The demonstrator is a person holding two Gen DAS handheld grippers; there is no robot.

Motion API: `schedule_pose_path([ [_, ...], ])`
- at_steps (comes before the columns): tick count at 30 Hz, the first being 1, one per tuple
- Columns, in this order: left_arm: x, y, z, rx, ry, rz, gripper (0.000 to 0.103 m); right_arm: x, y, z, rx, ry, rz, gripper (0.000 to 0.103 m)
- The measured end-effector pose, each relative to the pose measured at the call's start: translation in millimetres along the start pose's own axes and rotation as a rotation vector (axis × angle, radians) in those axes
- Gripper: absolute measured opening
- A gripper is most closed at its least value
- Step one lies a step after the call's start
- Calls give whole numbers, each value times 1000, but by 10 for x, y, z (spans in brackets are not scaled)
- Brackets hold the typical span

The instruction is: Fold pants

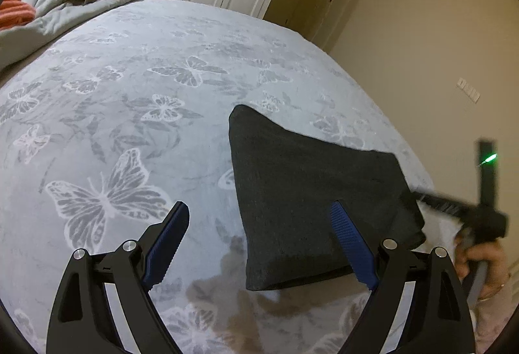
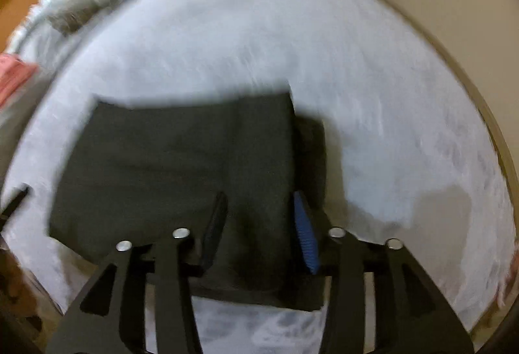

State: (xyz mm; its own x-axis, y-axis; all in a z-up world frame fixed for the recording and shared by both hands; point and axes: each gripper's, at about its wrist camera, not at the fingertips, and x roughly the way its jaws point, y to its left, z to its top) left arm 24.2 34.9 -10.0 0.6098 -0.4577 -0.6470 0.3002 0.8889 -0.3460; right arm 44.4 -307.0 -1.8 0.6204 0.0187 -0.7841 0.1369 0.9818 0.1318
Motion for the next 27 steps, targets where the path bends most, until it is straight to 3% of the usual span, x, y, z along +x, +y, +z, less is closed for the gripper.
schedule_pose_path([
  [2, 38, -41, -19, 23, 3, 23, 86, -63, -23, 1, 31, -35, 26, 44],
  [5, 81, -98, -57, 58, 3, 66, 86, -103, -28, -5, 66, -52, 156, 23],
  [6, 92, -105, -61, 64, 4, 73, 86, -38, -2, -13, 39, -17, 165, 17],
  [9, 128, -123, -73, 78, 12, 92, 86, 416, -52, -116, 21, 178, 66, 15],
  [11, 133, -118, -71, 76, 11, 91, 86, 222, -68, -31, 45, 110, 87, 15],
  [13, 140, -96, -69, 62, 13, 84, 86, 29, -148, -14, 93, 27, 62, 32],
  [15, 163, -23, -59, 12, 35, 34, 86, -22, -280, -24, 130, 1, 22, 66],
  [17, 230, 109, -49, -83, 90, -63, 86, -20, -400, -31, 174, 13, -13, 68],
  [18, 271, 171, -52, -127, 116, -104, 86, 9, -485, -75, 204, 26, 9, 68],
  [22, 494, 387, -101, -307, 215, -214, 86, 110, -539, -231, 247, 66, 183, 68],
  [25, 653, 424, -143, -371, 268, -272, 86, 188, -346, -283, 196, 106, 186, 66],
  [27, 675, 366, -138, -355, 251, -264, 86, 294, -296, -289, 173, 134, 175, 34],
])
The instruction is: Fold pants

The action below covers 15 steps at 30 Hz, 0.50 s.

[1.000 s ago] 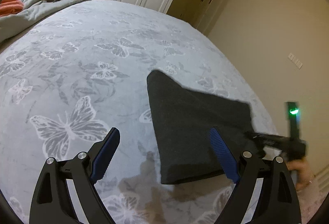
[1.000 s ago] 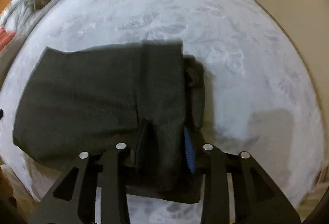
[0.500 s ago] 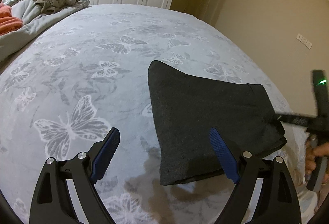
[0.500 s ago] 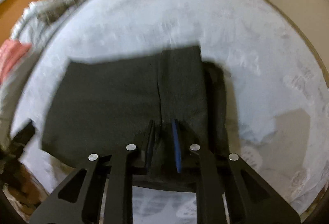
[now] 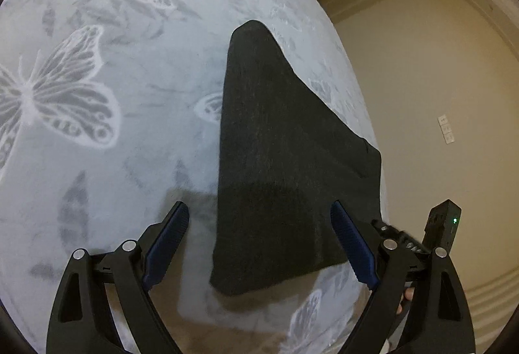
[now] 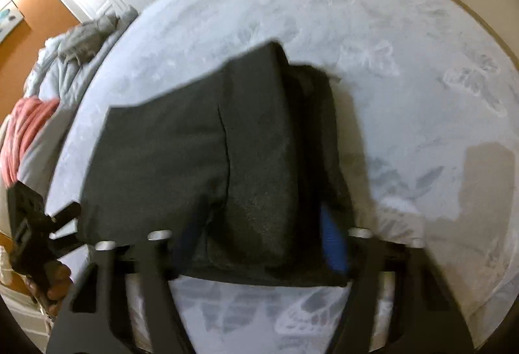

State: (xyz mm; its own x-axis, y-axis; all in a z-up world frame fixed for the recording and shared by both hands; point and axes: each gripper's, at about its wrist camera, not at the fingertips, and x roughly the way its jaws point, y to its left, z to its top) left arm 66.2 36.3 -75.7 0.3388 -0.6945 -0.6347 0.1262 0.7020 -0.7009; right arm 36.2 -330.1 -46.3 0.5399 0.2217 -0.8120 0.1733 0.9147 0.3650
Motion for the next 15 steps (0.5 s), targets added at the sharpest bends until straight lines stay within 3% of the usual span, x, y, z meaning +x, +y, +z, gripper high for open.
schedule_pose_path([
  [2, -24, -85, -21, 32, -17, -5, 86, -184, 53, -7, -52, -73, -15, 17],
  [5, -44, -149, -64, 68, -30, 1, 87, -461, -10, -52, -26, -138, 82, 17],
  [7, 29, -129, -73, 74, -11, 42, 87, -221, -92, -105, -21, -47, -32, 29],
  [8, 88, -100, -80, 61, 0, 54, 86, -89, -109, -110, -24, 5, -70, 30],
  [10, 101, -121, -84, 68, -18, 62, 87, -202, -72, -81, -32, -65, -65, 46],
  [12, 128, -162, -80, 81, -20, 74, 89, -325, -105, -38, -11, -149, -131, 92],
  [13, 148, -165, -85, 79, -24, 71, 91, -329, -152, -18, 11, -158, -159, 92],
  [15, 155, -156, -104, 79, -44, 74, 91, -193, -237, 8, 42, -81, -121, 92],
])
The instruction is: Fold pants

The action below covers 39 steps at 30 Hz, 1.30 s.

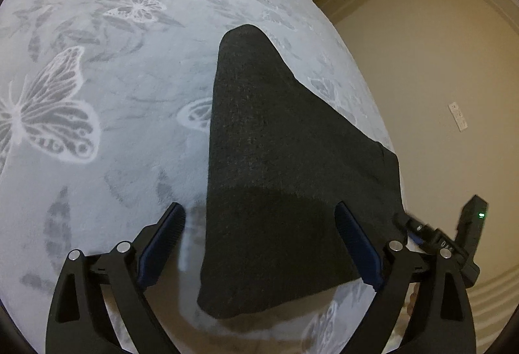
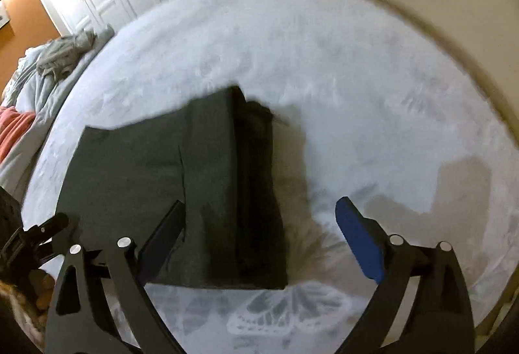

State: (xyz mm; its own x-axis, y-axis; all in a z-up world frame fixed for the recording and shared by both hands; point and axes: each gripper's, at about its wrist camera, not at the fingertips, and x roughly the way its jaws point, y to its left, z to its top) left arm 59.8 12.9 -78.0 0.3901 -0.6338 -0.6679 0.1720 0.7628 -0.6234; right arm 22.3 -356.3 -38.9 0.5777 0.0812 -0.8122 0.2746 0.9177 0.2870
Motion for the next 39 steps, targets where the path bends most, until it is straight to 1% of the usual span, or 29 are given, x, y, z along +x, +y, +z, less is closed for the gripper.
schedule_pose_path([
  [1, 13, -17, -13, 9, -1, -8, 91, 99, -60, -20, 28, 53, 38, 91],
  [2, 42, -36, -8, 24, 9, -37, 86, 238, -75, -37, 63, 113, 78, 85],
  [3, 85, -53, 3, 39, 45, -93, 77, 264, -57, -34, 69, 113, 79, 69],
  [4, 95, -54, 26, 44, 48, -67, 55, 239, 14, -24, 45, 84, 104, 49],
  [5, 94, -37, 77, 53, 54, -64, 32, 208, 95, -13, 14, 81, 142, 36],
  [6, 69, -36, 103, 46, 66, -83, 27, 148, 151, -15, 6, 47, 146, 27],
  [7, -63, -13, 156, 10, 66, -111, 23, 84, 160, -26, 17, 24, 170, 25],
  [8, -167, -21, 203, 4, 58, -138, 21, -73, 171, -27, 42, -14, 230, 24],
  [9, -406, -67, 222, 19, 33, -164, 21, -208, 182, -43, 58, -39, 282, 24],
  [11, -778, -133, 203, 59, -10, -162, 21, -558, 302, -141, 45, -75, 387, 24],
  [13, -1165, -94, 77, 59, -4, -143, 23, -769, 410, -316, 12, -61, 427, 25],
  [14, -1265, -13, -27, 41, 14, -122, 30, -794, 465, -432, -14, -42, 430, 30],
  [15, -1300, 65, -122, 27, 22, -86, 35, -762, 498, -565, -40, -17, 414, 37],
  [16, -1290, 145, -229, 21, 30, -37, 45, -689, 544, -657, -60, 10, 374, 40],
  [17, -1244, 237, -343, 19, 43, 33, 60, -602, 556, -779, -74, 32, 314, 45],
  [18, -1167, 340, -457, 8, 63, 110, 64, -503, 551, -919, -84, 53, 248, 49],
  [19, -1099, 472, -564, -26, 79, 171, 64, -437, 525, -1013, -78, 69, 210, 51],
  [20, -1084, 552, -622, -42, 78, 167, 64, -396, 475, -1119, -47, 74, 197, 58],
  [21, -1076, 635, -678, -66, 76, 129, 65, -430, 418, -1179, -15, 69, 201, 65],
  [22, -1102, 679, -693, -95, 61, 105, 65, -443, 384, -1203, 15, 67, 209, 68],
  [23, -1142, 692, -685, -112, 40, 83, 66, -457, 366, -1245, 44, 72, 230, 74],
  [24, -1160, 700, -660, -111, 28, 66, 69, -457, 365, -1287, 59, 87, 258, 75],
  [25, -1166, 693, -630, -99, 19, 61, 74, -429, 380, -1294, 57, 94, 266, 75],
  [28, -1098, 594, -633, -41, 23, 118, 75, -378, 504, -1370, 20, 100, 277, 75],
  [30, -970, 518, -664, -14, 49, 133, 75, -368, 540, -1429, 13, 90, 273, 81],
  [32, -935, 391, -712, 56, 37, 190, 76, -361, 582, -1464, -3, 78, 260, 86],
  [34, -883, 305, -727, 110, 38, 221, 79, -290, 658, -1435, -20, 73, 242, 90],
  [36, -844, 294, -746, 129, 35, 242, 80, -263, 729, -1438, -42, 66, 221, 91],
  [39, -767, 316, -684, 121, 37, 240, 82, -222, 783, -1434, -60, 49, 203, 92],
])
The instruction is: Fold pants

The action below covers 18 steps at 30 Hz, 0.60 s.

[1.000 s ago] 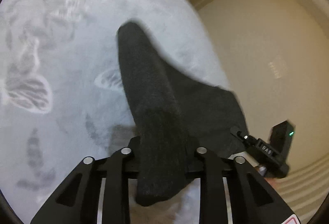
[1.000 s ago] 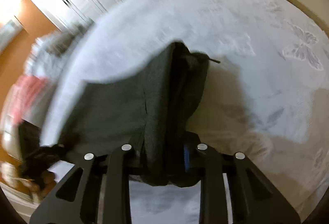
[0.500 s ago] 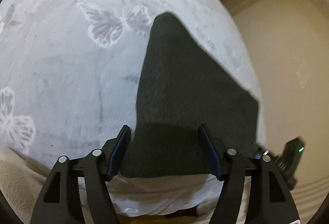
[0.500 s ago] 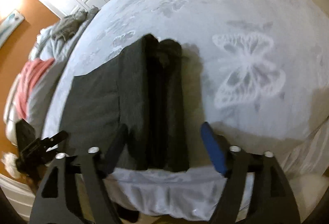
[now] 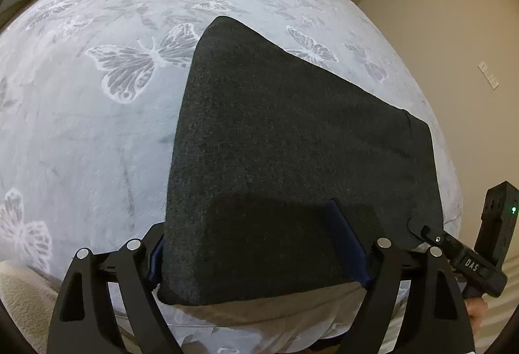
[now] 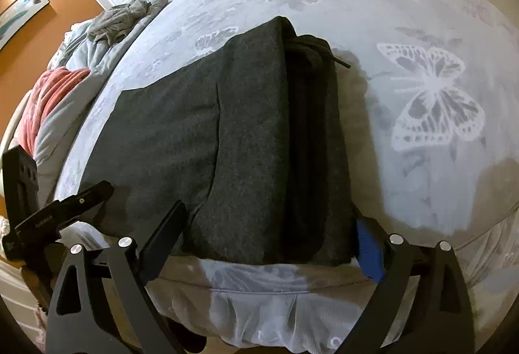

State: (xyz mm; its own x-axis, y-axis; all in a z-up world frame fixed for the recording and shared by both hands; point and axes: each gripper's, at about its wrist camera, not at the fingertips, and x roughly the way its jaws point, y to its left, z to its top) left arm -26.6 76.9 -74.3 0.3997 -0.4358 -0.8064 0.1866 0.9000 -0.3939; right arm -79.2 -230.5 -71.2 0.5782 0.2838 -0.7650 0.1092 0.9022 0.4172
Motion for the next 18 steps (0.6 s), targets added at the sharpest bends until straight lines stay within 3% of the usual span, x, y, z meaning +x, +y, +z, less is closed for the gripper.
schedule_pose_path([
  [13, 128, -84, 97, -15, -8, 14, 88, 96, -45, 199, 74, -16, 69, 92],
  [17, 160, -61, 201, -53, 1, -42, 90, 131, -77, 286, 98, -11, 124, 90],
  [18, 170, -51, 234, -59, 6, -76, 90, 138, -68, 307, 100, -9, 135, 83],
])
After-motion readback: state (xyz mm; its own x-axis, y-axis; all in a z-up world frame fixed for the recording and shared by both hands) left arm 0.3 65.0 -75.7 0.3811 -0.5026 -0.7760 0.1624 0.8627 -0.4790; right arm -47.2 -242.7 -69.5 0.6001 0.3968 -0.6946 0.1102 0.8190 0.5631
